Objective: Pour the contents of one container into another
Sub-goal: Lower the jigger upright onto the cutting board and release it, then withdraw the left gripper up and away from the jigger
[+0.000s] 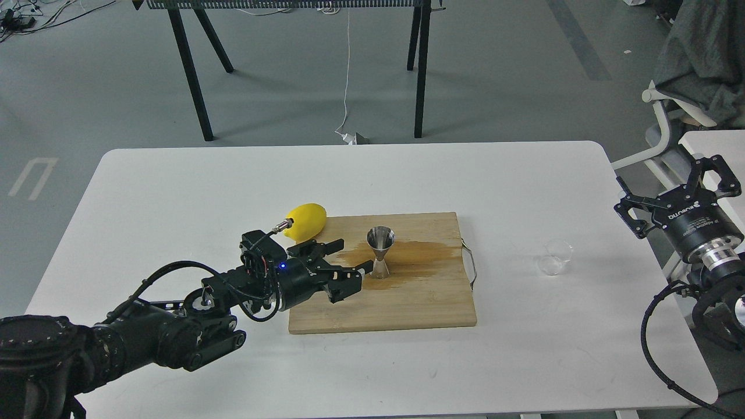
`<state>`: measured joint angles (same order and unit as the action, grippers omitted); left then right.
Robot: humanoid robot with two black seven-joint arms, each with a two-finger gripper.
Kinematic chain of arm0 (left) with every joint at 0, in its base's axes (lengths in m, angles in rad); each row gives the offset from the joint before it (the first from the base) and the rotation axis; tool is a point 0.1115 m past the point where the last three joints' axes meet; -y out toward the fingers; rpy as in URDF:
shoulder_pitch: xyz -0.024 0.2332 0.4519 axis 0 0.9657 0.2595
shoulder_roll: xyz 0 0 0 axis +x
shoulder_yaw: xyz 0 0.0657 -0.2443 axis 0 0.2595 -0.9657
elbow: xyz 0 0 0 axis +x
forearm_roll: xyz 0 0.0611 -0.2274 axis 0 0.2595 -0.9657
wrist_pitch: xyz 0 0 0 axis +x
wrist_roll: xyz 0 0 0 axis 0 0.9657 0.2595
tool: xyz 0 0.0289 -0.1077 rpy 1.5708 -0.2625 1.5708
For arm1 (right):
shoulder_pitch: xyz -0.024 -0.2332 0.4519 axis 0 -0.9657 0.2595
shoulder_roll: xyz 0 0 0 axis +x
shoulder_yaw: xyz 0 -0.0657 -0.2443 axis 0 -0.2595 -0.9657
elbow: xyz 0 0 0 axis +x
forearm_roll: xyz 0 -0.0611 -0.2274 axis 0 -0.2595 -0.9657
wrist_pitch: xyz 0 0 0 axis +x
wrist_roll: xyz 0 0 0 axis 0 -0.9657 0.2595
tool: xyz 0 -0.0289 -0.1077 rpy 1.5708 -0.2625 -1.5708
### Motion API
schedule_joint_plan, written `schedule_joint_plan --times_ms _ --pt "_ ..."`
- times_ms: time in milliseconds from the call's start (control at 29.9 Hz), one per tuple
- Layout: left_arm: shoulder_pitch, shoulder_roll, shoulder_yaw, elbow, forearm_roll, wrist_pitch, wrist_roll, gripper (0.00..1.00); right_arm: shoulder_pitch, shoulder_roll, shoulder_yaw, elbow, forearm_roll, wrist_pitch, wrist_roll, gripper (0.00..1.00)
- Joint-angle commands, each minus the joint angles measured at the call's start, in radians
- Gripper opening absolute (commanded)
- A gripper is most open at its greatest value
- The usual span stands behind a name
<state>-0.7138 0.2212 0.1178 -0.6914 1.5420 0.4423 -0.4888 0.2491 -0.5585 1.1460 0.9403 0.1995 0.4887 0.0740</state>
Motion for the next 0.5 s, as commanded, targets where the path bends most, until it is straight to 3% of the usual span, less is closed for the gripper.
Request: schedule_joint_plan --times_ms 0,234,469 --pt "0.005 0.075 -0.003 -0.081 0.000 0.010 0.000 0.90 -0.001 0.000 0.000 -0.001 0.000 0.000 0.001 0.99" --pt "0.037 0.240 -0.058 -0.262 0.000 0.018 0.000 0.90 -0.001 0.005 0.000 0.000 0.001 0.000 0.001 0.99" --pt "0.091 0.411 -0.222 -0.442 -0.013 0.000 0.000 0.90 -0.001 0.005 0.001 0.000 0.001 0.000 0.001 0.99"
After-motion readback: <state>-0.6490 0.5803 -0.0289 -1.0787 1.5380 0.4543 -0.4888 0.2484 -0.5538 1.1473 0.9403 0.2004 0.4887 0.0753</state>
